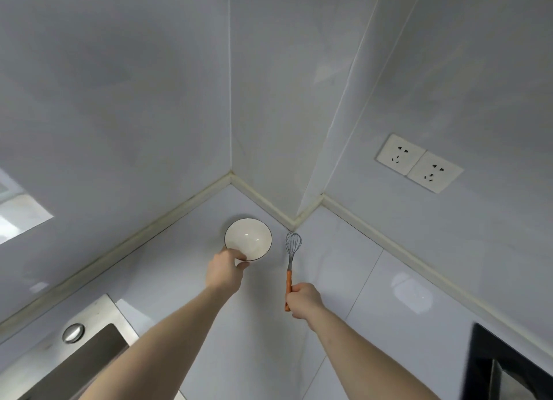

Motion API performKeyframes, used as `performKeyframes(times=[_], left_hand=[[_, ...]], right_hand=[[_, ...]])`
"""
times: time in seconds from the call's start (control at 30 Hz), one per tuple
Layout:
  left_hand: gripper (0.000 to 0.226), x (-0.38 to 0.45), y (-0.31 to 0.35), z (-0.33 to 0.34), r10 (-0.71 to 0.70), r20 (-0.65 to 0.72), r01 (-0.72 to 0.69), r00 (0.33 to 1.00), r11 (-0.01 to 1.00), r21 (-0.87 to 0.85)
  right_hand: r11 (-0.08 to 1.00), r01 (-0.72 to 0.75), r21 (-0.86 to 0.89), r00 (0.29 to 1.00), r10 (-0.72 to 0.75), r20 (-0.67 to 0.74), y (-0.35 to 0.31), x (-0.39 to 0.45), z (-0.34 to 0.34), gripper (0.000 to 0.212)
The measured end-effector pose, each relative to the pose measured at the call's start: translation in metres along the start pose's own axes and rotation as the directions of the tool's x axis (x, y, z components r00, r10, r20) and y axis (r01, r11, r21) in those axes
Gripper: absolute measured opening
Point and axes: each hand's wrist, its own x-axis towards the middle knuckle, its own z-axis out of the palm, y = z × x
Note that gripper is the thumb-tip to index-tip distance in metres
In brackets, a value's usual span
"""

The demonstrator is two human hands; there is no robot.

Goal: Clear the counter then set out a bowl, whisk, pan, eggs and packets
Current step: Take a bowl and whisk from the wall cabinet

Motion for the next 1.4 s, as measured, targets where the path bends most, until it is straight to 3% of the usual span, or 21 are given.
performKeyframes(times=[0.23, 0.5, 0.63, 0.77, 0.9, 1.03, 1.2, 1.4], left_hand=[[0.018, 0.009, -0.005, -0.007, 0.005, 0.084, -0.009, 0.996, 0.999, 0.041], [0.047, -0.007, -0.021, -0.026, 0.156, 0.168, -0.173, 0.973, 0.981, 0.091], [0.047, -0.031, -0.025, -0.045, 0.223, 0.131, -0.231, 0.966, 0.972, 0.052], [0.043, -0.062, -0.021, -0.066, 0.241, 0.133, -0.249, 0.961, 0.968, 0.043], [0.041, -0.097, -0.025, -0.086, 0.279, 0.203, -0.298, 0.938, 0.952, 0.065], [0.041, -0.135, -0.035, -0.093, 0.275, 0.245, -0.308, 0.93, 0.945, 0.107], [0.044, -0.157, -0.017, -0.087, 0.291, 0.346, -0.361, 0.892, 0.919, 0.156], [0.038, -0.185, 0.06, -0.071, 0.424, 0.307, -0.461, 0.852, 0.886, 0.056]], right_hand=[[0.999, -0.001, -0.053, 1.0, -0.001, -0.031, -0.003, 0.023, 0.031, 0.024], [0.995, -0.029, -0.097, 0.998, 0.024, -0.058, -0.005, 0.038, 0.067, 0.024], [0.992, -0.015, -0.125, 0.996, 0.003, -0.09, 0.003, 0.046, 0.074, 0.029], [0.991, 0.021, -0.13, 0.996, -0.032, -0.083, 0.006, 0.022, 0.064, 0.029], [0.976, 0.217, 0.022, 0.96, -0.209, -0.188, 0.013, -0.02, 0.043, 0.017], [0.927, 0.345, 0.148, 0.924, -0.307, -0.23, 0.041, -0.071, 0.022, 0.019], [0.924, 0.375, 0.077, 0.912, -0.353, -0.208, 0.082, -0.119, -0.01, 0.025], [0.91, 0.407, 0.078, 0.887, -0.374, -0.27, 0.126, -0.173, -0.062, 0.031]])
